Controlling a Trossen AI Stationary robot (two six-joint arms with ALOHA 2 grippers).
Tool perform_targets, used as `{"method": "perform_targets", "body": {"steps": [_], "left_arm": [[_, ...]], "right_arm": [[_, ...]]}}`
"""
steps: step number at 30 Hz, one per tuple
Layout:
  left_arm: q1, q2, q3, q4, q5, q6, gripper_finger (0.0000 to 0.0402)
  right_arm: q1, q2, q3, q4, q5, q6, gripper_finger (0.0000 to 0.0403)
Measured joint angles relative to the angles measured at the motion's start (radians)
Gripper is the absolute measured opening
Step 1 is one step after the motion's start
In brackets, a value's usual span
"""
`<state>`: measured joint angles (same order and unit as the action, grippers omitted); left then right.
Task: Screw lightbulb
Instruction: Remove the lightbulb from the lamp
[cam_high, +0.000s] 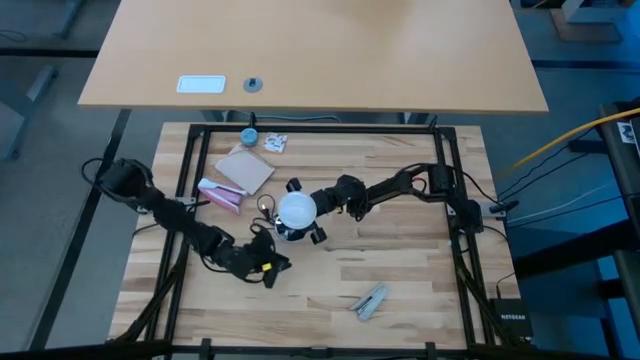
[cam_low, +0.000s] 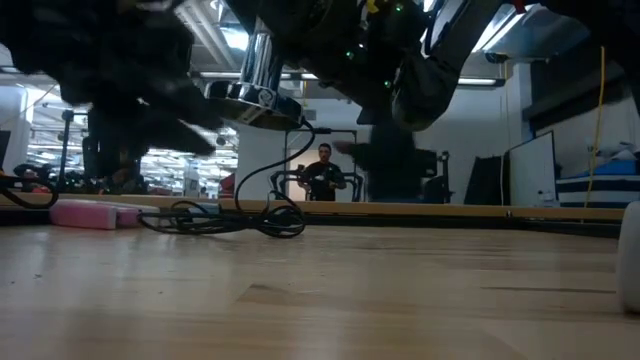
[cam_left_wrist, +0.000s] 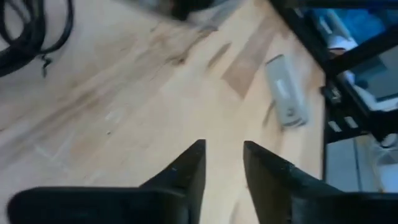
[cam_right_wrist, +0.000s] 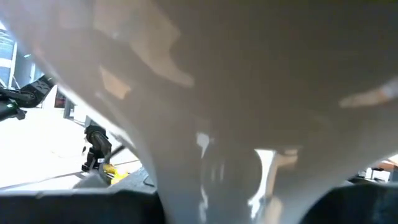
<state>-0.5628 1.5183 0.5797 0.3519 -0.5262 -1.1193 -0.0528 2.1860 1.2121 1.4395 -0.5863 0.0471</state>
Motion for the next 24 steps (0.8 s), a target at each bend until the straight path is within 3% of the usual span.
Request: {"method": "perform_targets", "body": {"steps": [5, 9, 17, 24], "left_arm": [[0.021, 0.050, 0.000, 0.019, -0.001, -0.049, 0.0156], [0.040, 0.055, 0.000, 0.069, -0.059, -0.108, 0.0183], [0.039, 0.056, 0.000, 0.108, -0.306, -0.110, 0.0172], [0.062, 0.055, 0.000, 0.103, -0.422, -0.123, 0.0153]], "right_arm": [[0.000, 0.000, 0.000, 0.000, -0.006, -0.002, 0.0166], [-0.002, 0.000, 0.000, 0.000, 0.061, -0.015, 0.0166], [-0.015, 0.000, 0.000, -0.005, 0.294, -0.029, 0.0166], [-0.021, 0.000, 0.000, -0.007, 0.282, -0.025, 0.0166]]}}
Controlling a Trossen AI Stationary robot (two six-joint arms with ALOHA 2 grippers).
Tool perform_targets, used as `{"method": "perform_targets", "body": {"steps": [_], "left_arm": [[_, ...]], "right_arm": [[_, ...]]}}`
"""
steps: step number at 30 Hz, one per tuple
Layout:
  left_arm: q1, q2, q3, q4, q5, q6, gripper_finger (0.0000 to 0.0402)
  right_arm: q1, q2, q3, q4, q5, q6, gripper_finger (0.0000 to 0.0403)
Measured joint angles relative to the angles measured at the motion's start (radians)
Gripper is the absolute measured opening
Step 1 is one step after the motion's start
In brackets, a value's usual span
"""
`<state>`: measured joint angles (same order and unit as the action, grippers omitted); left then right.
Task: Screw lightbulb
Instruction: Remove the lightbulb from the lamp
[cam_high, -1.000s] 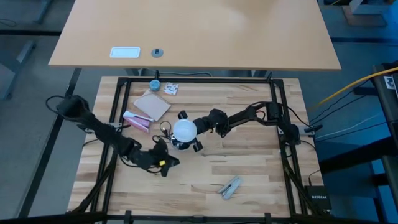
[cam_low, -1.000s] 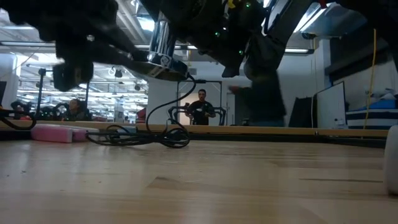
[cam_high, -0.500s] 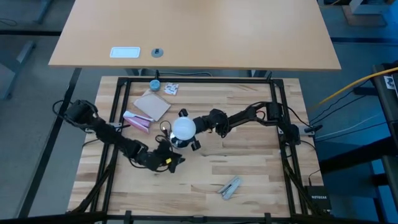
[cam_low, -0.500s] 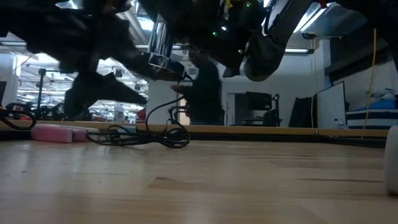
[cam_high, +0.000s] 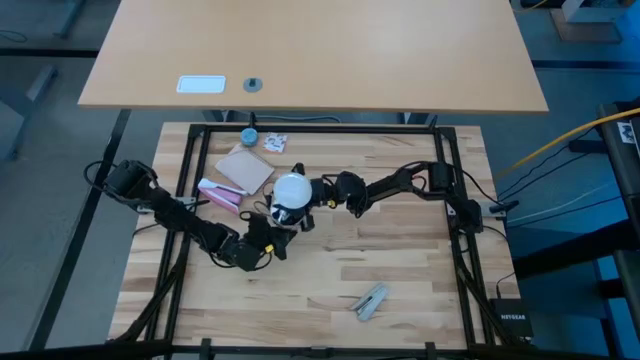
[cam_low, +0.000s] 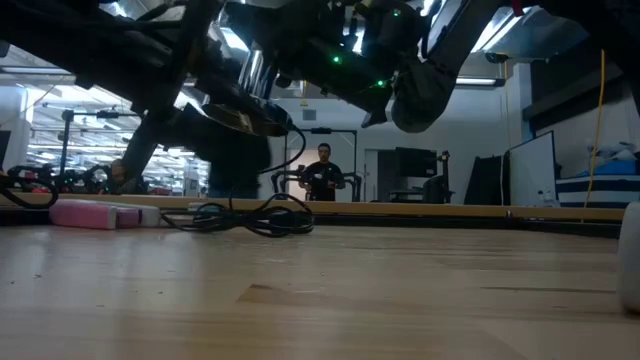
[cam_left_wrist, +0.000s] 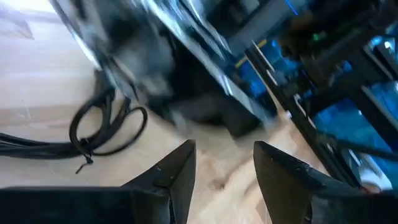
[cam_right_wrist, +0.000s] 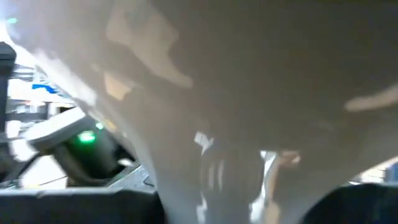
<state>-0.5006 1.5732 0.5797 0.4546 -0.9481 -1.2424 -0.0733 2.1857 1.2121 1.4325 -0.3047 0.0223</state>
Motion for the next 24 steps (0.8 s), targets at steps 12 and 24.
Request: {"method": "perform_targets", "body": {"steps": [12, 24], "left_arm": [[0.008, -0.038, 0.000, -0.094, -0.012, -0.054, 0.0124], [0.007, -0.237, -0.002, -0.420, -0.017, -0.122, 0.0111]], "right_arm": [[-0.001, -0.001, 0.001, -0.009, -0.213, 0.027, 0.0166], [0.000, -0.005, 0.003, -0.022, -0.321, 0.052, 0.0166]]}}
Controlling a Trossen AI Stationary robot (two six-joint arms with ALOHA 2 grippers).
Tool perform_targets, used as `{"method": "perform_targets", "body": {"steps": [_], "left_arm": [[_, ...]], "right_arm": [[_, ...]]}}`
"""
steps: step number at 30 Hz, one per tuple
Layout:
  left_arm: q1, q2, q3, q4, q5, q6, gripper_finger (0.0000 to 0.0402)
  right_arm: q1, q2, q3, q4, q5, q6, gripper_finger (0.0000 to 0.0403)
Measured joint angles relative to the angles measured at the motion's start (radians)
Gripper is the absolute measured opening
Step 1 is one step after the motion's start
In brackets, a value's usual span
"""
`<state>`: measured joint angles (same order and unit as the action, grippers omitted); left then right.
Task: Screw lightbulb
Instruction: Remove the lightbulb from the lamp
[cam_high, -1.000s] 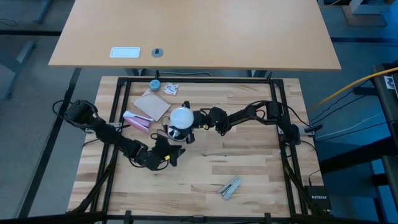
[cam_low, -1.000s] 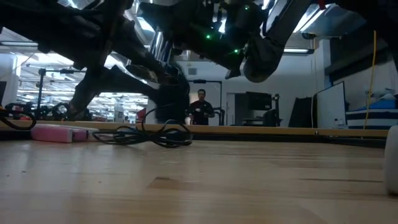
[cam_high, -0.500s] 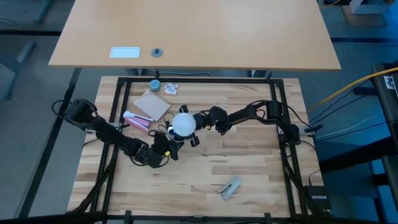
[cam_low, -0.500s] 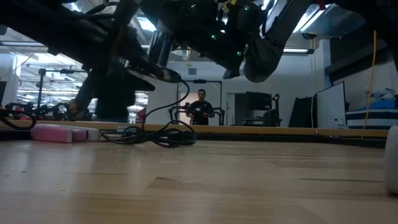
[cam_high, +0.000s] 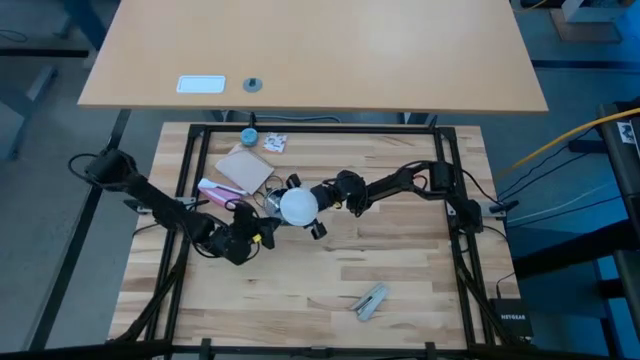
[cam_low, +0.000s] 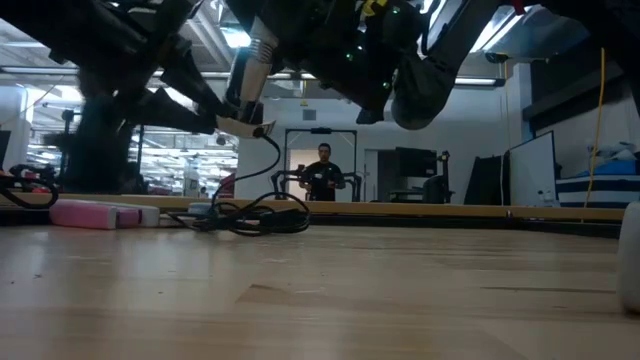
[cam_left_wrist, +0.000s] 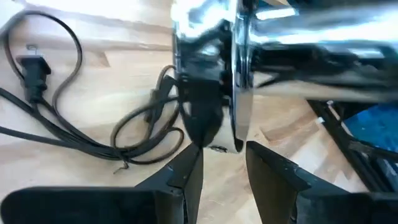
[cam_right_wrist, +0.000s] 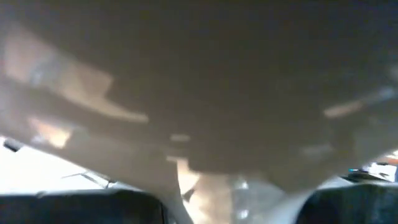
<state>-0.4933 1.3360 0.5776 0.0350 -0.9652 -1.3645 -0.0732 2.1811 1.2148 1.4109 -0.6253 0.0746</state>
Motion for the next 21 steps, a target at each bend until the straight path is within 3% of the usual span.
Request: {"method": "perform_targets", "body": {"steps": [11, 21], "left_arm": [[0.020, -0.086, -0.001, -0.103, -0.014, -0.002, 0.0111], [0.030, -0.086, 0.000, -0.109, 0.051, -0.091, 0.0111]], "right_arm": [[0.003, 0.001, -0.001, -0.006, -0.064, 0.008, 0.0165], [0.001, 0.002, -0.002, -0.007, 0.119, -0.004, 0.0165]]}}
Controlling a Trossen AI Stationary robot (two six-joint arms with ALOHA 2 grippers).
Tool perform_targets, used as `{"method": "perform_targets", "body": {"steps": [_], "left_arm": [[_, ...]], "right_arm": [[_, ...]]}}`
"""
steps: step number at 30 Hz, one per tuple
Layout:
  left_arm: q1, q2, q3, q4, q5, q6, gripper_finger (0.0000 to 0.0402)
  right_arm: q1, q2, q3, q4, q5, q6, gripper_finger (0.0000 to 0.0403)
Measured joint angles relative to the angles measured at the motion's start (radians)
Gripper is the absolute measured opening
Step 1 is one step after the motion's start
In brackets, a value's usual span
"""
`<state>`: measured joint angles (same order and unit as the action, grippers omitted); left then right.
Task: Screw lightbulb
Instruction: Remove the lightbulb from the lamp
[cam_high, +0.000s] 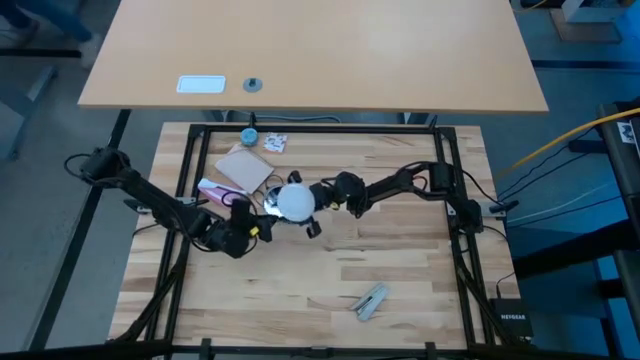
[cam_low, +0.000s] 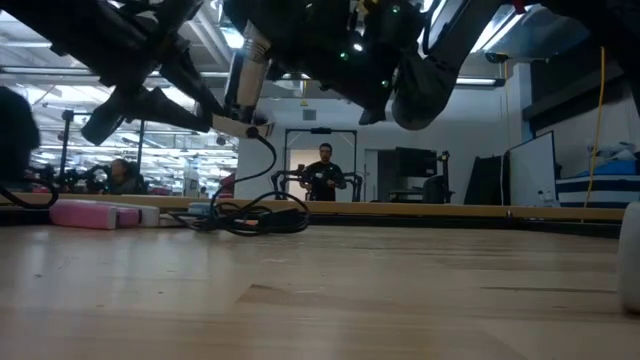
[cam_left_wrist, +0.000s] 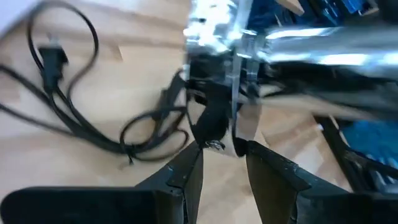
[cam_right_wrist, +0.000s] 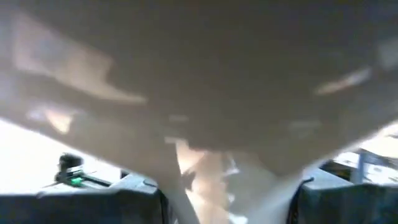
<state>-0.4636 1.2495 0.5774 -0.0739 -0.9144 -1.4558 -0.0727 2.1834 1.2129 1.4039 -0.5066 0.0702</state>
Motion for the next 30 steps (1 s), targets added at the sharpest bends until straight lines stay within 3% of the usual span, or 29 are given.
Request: {"method": "perform_targets", "body": {"steps": [10, 18, 24, 30], "left_arm": [[-0.002, 0.000, 0.005, 0.015, 0.107, -0.034, 0.0111], [-0.002, 0.000, 0.005, 0.004, 0.149, -0.007, 0.0111], [-0.007, 0.000, 0.004, 0.002, 0.275, 0.060, 0.0111], [-0.029, 0.000, 0.004, -0.044, 0.290, 0.098, 0.0111]], "right_arm": [[0.000, 0.004, -0.002, -0.033, 0.206, -0.030, 0.0165], [-0.001, 0.004, -0.002, -0.130, 0.249, -0.050, 0.0165], [-0.002, 0.004, -0.002, -0.261, 0.279, -0.053, 0.0165], [-0.007, 0.004, -0.002, -0.350, 0.280, -0.076, 0.0165]]}}
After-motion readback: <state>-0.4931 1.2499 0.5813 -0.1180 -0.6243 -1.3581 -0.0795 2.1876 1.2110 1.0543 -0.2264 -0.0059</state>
